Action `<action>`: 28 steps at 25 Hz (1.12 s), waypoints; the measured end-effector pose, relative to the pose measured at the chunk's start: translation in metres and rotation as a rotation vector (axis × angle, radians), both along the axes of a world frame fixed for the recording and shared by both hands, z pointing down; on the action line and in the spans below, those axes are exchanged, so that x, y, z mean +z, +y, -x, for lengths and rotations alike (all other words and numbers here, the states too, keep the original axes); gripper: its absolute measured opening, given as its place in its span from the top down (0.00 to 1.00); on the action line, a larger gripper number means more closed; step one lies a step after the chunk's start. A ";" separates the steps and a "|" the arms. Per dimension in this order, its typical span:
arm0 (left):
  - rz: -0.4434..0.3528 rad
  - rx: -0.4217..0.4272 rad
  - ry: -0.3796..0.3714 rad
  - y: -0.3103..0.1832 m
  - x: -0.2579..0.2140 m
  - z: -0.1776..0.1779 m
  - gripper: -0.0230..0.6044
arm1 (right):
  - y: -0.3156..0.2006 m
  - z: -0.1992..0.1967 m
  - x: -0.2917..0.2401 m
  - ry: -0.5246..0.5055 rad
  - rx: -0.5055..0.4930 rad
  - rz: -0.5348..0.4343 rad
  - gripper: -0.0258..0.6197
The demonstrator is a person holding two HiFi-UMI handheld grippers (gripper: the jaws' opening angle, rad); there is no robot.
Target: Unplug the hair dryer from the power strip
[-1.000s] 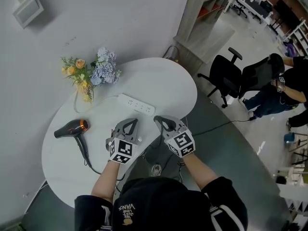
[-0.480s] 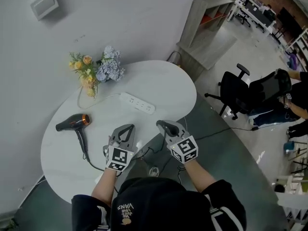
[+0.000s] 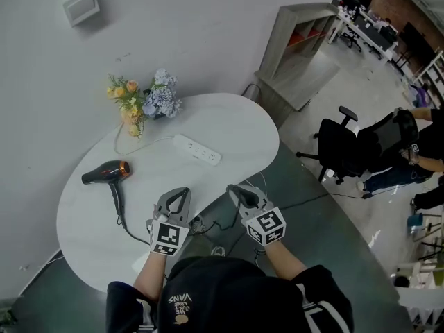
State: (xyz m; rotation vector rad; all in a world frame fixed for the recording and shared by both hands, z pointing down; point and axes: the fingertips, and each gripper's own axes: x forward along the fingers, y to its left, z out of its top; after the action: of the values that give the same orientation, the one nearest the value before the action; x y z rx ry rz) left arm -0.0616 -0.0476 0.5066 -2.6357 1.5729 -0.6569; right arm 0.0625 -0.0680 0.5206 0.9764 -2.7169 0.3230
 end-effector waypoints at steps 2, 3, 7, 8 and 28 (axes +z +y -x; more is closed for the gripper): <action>-0.009 -0.009 0.014 0.008 -0.004 -0.002 0.93 | 0.009 -0.003 0.000 -0.002 -0.001 0.003 0.85; -0.011 -0.013 0.019 0.012 -0.005 -0.003 0.93 | 0.013 -0.004 0.000 -0.003 -0.003 0.004 0.85; -0.017 -0.025 0.029 0.026 -0.010 -0.003 0.93 | 0.026 -0.007 -0.006 -0.009 -0.006 -0.003 0.85; -0.020 -0.028 0.030 0.030 -0.011 -0.003 0.93 | 0.028 -0.007 -0.007 -0.011 -0.006 -0.006 0.85; -0.051 -0.090 0.077 0.085 -0.017 0.002 0.93 | 0.072 -0.020 -0.011 -0.031 0.005 -0.004 0.85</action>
State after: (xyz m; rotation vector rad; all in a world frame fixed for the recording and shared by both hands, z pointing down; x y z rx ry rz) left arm -0.0634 0.0377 0.4900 -2.5962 1.7136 -0.5171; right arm 0.0821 0.0035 0.5095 0.9875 -2.7442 0.3370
